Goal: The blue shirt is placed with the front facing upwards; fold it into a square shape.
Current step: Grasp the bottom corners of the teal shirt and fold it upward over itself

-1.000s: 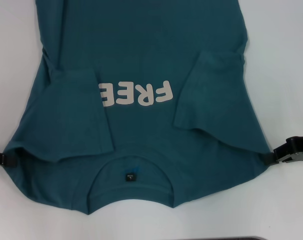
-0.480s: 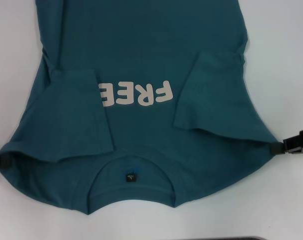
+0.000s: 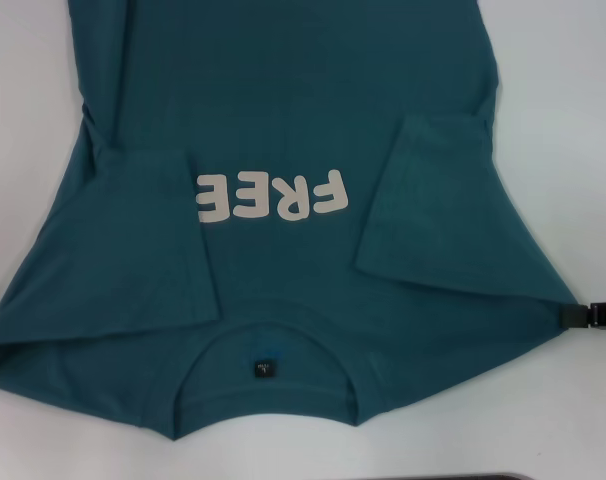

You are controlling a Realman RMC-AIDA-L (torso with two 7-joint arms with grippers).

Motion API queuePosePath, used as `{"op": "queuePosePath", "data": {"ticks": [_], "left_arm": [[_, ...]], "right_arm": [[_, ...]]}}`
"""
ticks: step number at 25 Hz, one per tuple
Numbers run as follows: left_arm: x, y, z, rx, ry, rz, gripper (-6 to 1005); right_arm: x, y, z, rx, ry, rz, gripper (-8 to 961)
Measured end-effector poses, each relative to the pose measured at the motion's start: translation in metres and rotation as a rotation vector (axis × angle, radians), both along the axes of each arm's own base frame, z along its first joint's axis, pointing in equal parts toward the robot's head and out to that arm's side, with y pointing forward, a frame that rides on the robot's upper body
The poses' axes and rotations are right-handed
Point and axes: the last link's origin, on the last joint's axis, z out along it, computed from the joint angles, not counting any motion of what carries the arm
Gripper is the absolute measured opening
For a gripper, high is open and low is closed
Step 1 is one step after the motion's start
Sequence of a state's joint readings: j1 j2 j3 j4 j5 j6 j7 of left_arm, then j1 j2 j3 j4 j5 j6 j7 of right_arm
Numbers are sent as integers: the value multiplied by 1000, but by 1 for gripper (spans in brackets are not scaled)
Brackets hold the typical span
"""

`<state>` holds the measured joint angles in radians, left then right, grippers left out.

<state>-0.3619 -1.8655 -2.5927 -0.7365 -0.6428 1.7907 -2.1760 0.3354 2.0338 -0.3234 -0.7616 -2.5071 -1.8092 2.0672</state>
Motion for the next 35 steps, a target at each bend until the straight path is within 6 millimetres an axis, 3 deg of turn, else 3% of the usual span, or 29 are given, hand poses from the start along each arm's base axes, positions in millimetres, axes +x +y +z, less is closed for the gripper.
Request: {"op": "queuePosePath", "data": {"ticks": [7, 14, 24, 35], "left_arm": [[-8, -20, -3, -25, -12, 29, 29], [-14, -35, -5, -29, -27, 54, 29], [-11, -35, -10, -45, -34, 34, 28], [-9, -28, -12, -79, -6, 17, 28]], "right_arm": [[6, -14, -2, 24, 16, -14, 22], [16, -35, 9, 80, 40, -45, 20], [21, -55, 11, 107, 67, -62, 20], [19, -60, 5, 79, 83, -63, 21]]}}
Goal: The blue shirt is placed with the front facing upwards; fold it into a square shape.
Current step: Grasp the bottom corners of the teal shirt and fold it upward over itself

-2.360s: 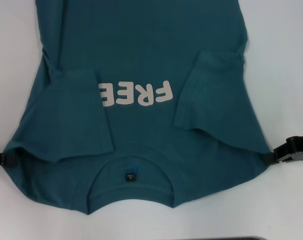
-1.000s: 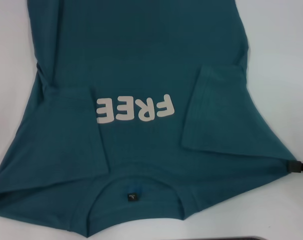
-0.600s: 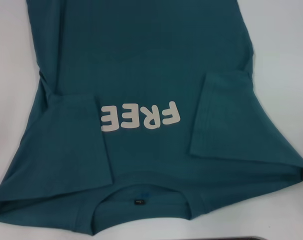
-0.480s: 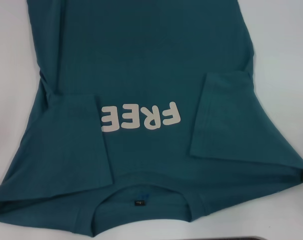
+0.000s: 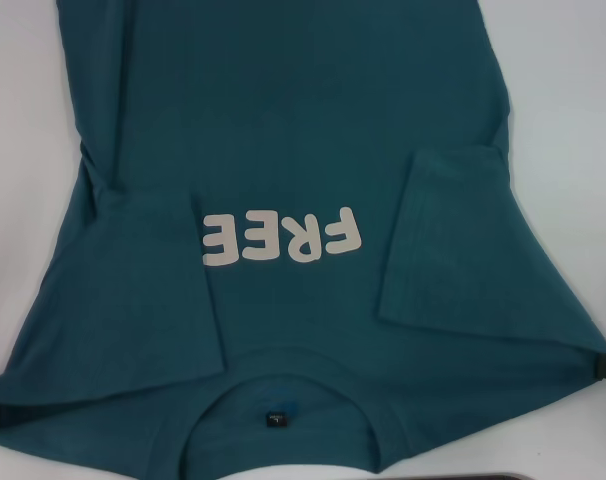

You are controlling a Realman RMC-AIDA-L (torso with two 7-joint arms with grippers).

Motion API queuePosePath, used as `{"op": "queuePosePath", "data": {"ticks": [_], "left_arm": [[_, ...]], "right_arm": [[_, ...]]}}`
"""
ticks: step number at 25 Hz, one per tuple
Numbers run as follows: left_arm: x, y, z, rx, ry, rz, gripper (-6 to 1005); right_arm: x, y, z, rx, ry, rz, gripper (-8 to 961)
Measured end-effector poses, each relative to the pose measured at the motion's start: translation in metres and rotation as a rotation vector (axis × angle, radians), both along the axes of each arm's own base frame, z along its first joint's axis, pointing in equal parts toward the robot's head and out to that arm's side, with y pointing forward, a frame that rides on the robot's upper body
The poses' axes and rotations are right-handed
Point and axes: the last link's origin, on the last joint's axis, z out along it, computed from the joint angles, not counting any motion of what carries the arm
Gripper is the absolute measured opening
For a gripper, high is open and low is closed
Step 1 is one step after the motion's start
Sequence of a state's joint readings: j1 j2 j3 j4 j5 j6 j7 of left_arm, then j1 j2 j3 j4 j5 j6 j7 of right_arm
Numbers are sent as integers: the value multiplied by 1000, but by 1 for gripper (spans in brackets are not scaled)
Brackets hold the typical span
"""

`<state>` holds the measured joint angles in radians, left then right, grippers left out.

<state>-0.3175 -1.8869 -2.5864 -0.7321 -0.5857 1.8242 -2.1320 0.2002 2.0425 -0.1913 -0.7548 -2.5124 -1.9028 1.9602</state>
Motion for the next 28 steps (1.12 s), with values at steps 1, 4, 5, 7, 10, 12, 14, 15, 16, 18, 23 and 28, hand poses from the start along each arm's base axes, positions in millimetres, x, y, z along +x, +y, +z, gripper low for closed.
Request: {"op": "queuePosePath", "data": {"ticks": [1, 4, 5, 7, 10, 12, 14, 15, 16, 18, 23, 28], "left_arm": [[0, 1, 0, 0, 3, -3, 28], [2, 6, -2, 0, 4, -15, 28], [3, 8, -2, 0, 3, -19, 28], [5, 11, -3, -3, 0, -27, 28], [9, 17, -4, -2, 0, -43, 28], [12, 22, -6, 0, -4, -55, 28], [16, 27, -9, -1, -9, -68, 28], [19, 30, -10, -3, -11, -77, 28], [21, 32, -11, -5, -12, -82, 28], [23, 35, -11, -5, -13, -86, 28], [29, 43, -9, 17, -28, -94, 28], [45, 66, -4, 76, -66, -128, 29]], "right_arm": [[0, -1, 0, -2, 2, -1, 21], [0, -4, 0, -4, 8, -6, 21], [0, -5, 0, -4, 10, -8, 21], [0, -5, 0, -5, 12, -7, 21], [-2, 0, 0, -4, 12, 5, 21], [-5, 6, -1, -3, 14, 20, 21], [-9, 14, -1, -2, 15, 39, 21], [-11, 18, -1, -3, 16, 49, 21], [-12, 21, -2, -3, 18, 56, 21], [-15, 27, -2, -2, 21, 69, 20], [-20, 40, 4, 13, 20, 87, 21], [-28, 64, 12, 40, 16, 117, 18]]}}
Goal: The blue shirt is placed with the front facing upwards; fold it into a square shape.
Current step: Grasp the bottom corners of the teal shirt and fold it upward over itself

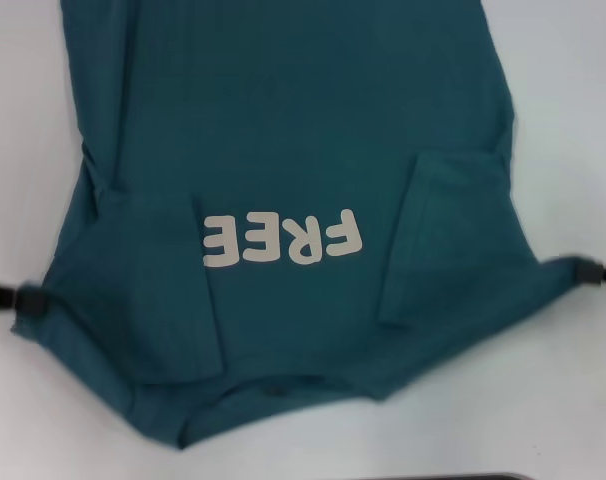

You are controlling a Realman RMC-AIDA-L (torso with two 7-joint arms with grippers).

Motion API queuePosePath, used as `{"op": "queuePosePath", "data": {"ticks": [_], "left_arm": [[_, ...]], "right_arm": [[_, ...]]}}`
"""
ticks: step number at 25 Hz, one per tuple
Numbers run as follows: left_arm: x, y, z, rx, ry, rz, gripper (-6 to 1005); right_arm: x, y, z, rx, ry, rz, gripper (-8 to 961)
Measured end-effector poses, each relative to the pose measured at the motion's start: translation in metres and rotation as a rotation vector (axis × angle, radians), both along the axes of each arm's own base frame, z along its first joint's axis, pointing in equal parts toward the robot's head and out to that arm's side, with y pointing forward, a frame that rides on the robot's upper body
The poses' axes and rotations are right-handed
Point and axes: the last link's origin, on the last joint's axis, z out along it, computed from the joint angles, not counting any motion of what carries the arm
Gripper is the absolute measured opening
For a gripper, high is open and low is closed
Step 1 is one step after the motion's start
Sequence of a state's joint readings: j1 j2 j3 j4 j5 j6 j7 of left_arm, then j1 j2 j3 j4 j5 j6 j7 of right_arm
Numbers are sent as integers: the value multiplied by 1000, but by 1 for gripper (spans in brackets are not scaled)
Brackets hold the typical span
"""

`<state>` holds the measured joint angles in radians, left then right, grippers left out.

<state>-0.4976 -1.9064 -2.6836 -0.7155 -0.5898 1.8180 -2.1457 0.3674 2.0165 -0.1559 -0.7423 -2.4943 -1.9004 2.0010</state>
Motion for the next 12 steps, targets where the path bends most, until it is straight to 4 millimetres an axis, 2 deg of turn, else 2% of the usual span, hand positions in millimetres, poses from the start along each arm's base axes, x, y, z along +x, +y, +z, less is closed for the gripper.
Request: {"op": "queuePosePath", "data": {"ticks": [4, 6, 8, 12], "left_arm": [[24, 28, -1, 19, -24, -53, 29], [30, 33, -1, 24, -29, -69, 29], [57, 62, 0, 63, -42, -148, 29], [79, 86, 4, 110, -40, -209, 29]], "right_arm": [[-14, 29, -2, 21, 9, 34, 17], [-21, 45, -5, 33, 7, 49, 17], [-28, 59, -9, 44, 1, 59, 16], [-44, 89, -15, 72, -19, 84, 16]]}}
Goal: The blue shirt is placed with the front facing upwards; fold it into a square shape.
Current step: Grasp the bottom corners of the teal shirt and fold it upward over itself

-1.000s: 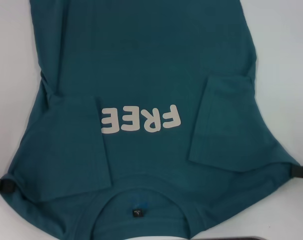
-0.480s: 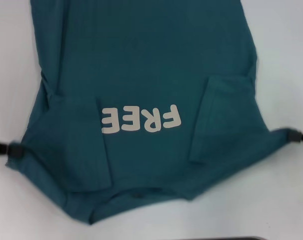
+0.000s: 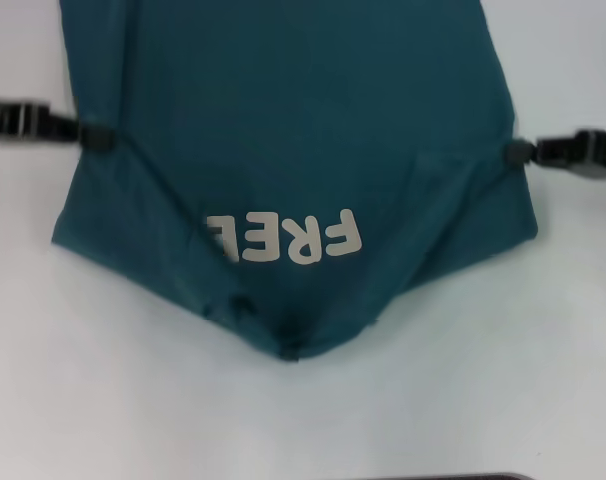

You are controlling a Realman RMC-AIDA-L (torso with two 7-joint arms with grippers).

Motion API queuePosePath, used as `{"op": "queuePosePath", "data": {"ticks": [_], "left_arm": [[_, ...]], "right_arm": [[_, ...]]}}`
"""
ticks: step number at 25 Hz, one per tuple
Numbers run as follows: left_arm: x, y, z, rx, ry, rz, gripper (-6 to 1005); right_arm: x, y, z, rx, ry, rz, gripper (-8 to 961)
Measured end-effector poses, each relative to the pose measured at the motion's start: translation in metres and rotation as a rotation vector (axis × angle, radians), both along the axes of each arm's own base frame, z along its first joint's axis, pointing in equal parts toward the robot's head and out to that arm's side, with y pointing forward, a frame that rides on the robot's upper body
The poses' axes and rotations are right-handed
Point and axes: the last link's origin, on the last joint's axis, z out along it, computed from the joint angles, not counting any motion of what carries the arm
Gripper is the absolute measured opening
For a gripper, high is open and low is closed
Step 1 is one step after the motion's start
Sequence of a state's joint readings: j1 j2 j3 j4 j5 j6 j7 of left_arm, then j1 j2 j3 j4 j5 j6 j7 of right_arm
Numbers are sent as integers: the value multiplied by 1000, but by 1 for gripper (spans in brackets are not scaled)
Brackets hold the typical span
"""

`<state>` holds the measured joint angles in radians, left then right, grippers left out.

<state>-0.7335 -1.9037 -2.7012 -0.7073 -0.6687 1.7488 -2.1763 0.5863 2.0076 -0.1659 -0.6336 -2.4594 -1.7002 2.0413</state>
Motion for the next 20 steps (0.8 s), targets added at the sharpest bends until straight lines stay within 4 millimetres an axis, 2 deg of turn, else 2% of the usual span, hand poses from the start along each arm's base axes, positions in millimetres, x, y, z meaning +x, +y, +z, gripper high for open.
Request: {"op": "queuePosePath", "data": {"ticks": [5, 10, 20], "left_arm": [[21, 29, 6, 77, 37, -50, 29], [33, 49, 12, 150, 65, -68, 29], [44, 69, 37, 247, 65, -66, 28]], "right_arm": [[-15, 28, -1, 47, -27, 7, 16], [-29, 48, 3, 106, -17, 18, 16], [-46, 76, 18, 168, -18, 19, 17]]}}
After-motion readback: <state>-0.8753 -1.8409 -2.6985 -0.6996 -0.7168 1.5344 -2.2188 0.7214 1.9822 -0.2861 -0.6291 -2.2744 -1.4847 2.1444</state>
